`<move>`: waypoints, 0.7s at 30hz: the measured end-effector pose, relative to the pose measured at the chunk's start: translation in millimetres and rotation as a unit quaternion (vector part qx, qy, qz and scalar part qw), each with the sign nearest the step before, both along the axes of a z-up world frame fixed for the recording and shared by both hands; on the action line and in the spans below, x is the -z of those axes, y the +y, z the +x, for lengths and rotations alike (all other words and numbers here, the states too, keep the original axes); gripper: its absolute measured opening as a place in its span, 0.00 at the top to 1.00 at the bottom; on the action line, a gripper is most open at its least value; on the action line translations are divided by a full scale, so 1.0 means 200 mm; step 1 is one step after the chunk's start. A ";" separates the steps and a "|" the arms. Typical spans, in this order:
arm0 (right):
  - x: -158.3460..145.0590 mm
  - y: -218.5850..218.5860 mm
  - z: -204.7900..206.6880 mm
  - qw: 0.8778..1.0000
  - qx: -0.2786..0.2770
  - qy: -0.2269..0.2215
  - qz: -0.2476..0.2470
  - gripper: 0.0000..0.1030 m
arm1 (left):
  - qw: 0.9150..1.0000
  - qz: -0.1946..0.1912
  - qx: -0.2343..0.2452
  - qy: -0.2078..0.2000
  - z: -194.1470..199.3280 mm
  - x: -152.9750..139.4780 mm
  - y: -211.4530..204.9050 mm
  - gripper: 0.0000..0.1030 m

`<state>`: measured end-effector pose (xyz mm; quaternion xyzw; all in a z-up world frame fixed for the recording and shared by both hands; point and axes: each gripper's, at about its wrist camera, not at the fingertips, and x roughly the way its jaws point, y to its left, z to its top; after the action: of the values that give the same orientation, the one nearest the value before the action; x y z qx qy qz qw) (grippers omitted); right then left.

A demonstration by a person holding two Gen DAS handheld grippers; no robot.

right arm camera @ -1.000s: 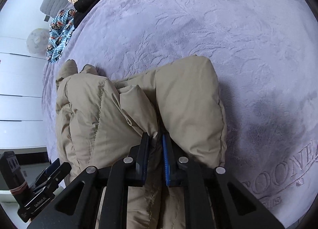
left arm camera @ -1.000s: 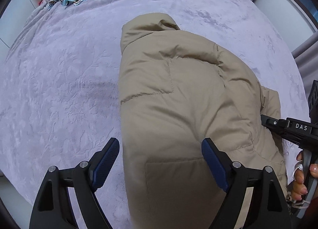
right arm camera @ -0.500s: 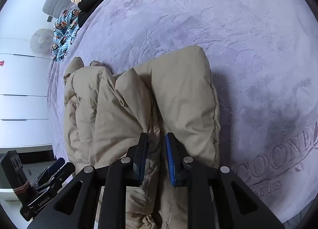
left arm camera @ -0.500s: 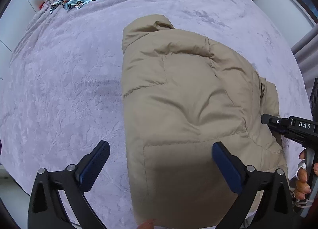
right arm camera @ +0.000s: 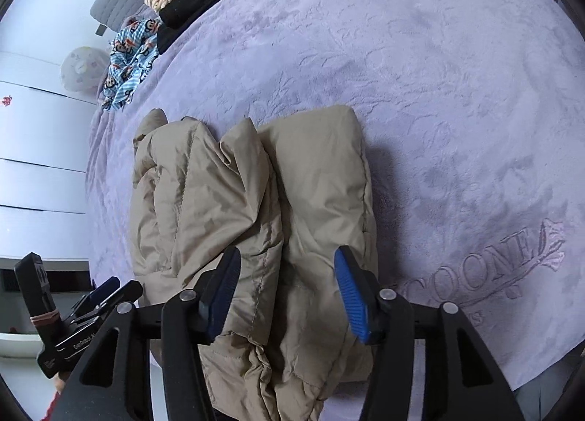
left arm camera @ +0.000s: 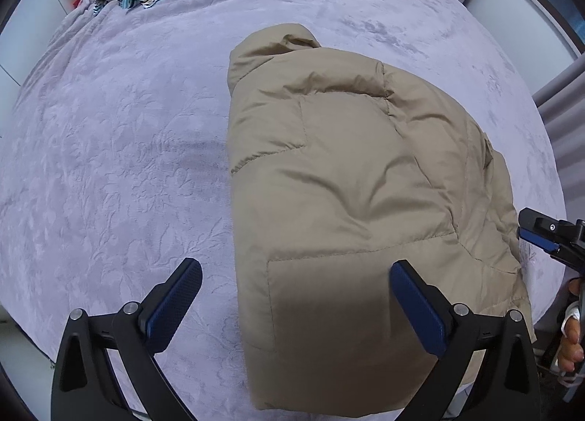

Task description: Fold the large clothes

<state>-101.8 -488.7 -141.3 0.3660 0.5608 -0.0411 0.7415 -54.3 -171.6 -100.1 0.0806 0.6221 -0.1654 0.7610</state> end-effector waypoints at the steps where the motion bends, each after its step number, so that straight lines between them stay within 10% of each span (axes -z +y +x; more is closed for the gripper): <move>1: -0.01 -0.01 -0.01 1.000 0.002 -0.001 -0.002 0.37 | 1.000 -0.002 0.003 0.000 0.00 0.00 0.00 0.00; 16: 0.10 -0.10 -0.09 0.999 0.007 0.022 0.025 0.20 | 0.999 -0.034 0.018 0.016 0.05 0.05 0.05 0.00; 21: 0.14 -0.14 -0.12 0.998 0.033 -0.001 0.052 0.00 | 0.995 -0.095 -0.002 0.019 0.17 0.06 0.14 0.00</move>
<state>-126.1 -516.4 -170.1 0.4223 0.5489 -0.0365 0.7204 -20.1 -143.4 -111.3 0.0035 0.6184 -0.2242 0.7532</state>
